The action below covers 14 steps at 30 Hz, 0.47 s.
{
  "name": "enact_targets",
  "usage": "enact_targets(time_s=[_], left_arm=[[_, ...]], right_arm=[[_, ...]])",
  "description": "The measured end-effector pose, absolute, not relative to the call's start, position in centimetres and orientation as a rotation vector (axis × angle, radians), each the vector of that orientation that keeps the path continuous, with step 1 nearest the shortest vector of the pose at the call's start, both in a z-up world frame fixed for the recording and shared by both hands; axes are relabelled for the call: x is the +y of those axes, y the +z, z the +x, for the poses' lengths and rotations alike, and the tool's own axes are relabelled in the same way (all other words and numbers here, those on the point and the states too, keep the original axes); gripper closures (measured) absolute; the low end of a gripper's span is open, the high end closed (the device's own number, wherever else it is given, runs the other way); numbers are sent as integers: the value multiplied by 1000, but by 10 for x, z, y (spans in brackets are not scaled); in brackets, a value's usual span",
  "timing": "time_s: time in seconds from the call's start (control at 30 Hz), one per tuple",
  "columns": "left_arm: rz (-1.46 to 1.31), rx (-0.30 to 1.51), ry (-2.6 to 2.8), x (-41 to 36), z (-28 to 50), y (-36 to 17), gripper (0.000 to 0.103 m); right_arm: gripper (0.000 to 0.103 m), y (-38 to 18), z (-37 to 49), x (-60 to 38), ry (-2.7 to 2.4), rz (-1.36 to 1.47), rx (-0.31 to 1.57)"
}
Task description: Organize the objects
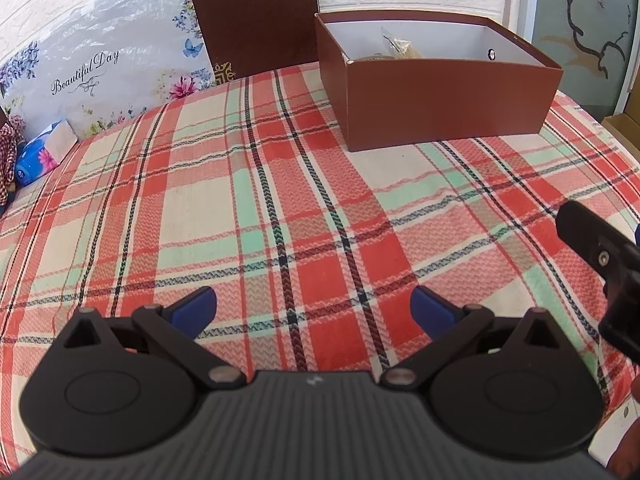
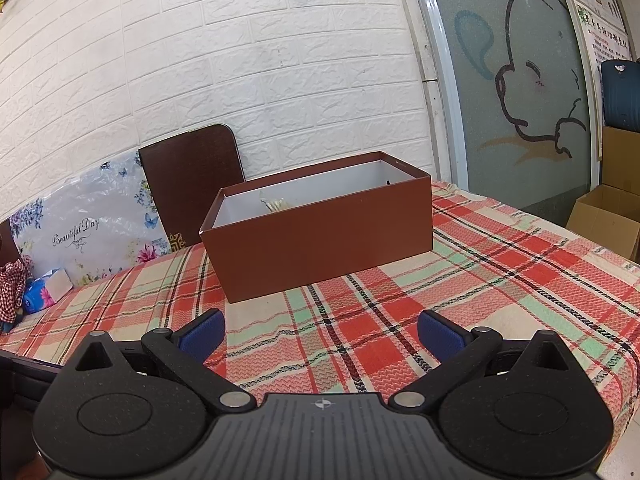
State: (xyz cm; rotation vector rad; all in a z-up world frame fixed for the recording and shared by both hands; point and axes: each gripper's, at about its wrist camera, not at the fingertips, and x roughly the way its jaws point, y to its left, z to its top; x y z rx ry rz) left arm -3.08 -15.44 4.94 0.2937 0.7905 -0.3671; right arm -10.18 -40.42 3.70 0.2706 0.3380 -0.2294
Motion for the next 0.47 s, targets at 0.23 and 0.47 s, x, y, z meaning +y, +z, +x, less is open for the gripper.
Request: enact_targets(time_s=[0.23,0.47], left_arm=[[288,807,-360,-154,-29,47,0],[280,805,-388,-153,-30,47,0]], right_arm=[[1,37,-101,-405,-229,271,339],[1,37,-101,-404,-229,270,339]])
